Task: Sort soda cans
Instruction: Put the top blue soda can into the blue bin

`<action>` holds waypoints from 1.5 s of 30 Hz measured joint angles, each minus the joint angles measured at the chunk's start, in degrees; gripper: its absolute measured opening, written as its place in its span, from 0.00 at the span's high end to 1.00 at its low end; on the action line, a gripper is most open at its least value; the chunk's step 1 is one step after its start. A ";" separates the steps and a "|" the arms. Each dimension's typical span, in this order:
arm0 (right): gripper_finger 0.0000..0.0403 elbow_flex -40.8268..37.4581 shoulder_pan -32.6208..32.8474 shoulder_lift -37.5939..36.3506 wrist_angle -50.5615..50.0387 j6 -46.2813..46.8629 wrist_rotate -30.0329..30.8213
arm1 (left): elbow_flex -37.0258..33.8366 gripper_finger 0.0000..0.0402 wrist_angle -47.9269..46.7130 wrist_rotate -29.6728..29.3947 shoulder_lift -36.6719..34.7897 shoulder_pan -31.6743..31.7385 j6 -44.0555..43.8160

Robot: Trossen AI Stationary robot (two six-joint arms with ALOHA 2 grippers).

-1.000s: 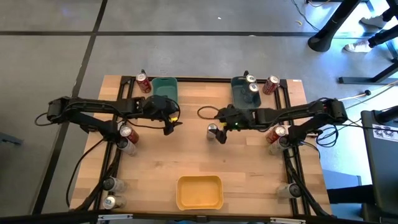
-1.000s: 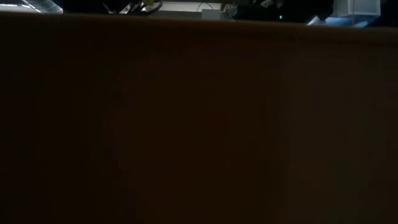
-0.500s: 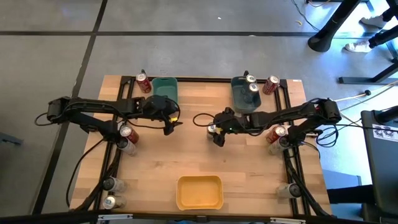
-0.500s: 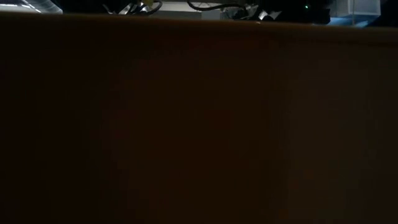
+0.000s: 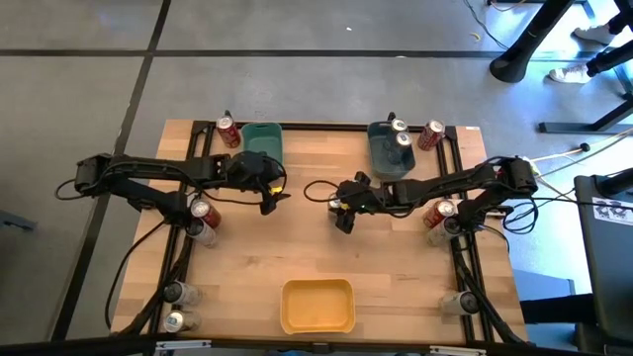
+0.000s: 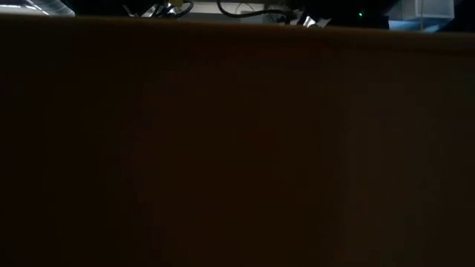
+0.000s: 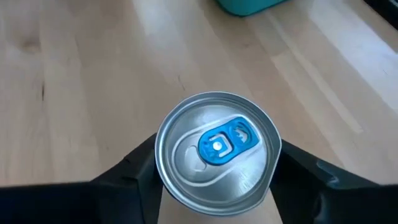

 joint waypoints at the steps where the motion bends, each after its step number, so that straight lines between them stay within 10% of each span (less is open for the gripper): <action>1: 0.46 0.17 0.00 -0.46 -0.96 -0.03 0.26 | 0.00 0.21 -0.09 0.00 0.00 0.00 0.00; 16: 0.46 6.15 -10.00 -14.34 -17.45 -1.89 22.37 | 0.00 0.21 1.82 0.00 0.00 0.11 0.46; 45: 0.46 -6.89 -30.30 -10.76 4.07 -0.22 24.32 | 0.02 0.21 2.73 -0.02 0.00 0.11 1.55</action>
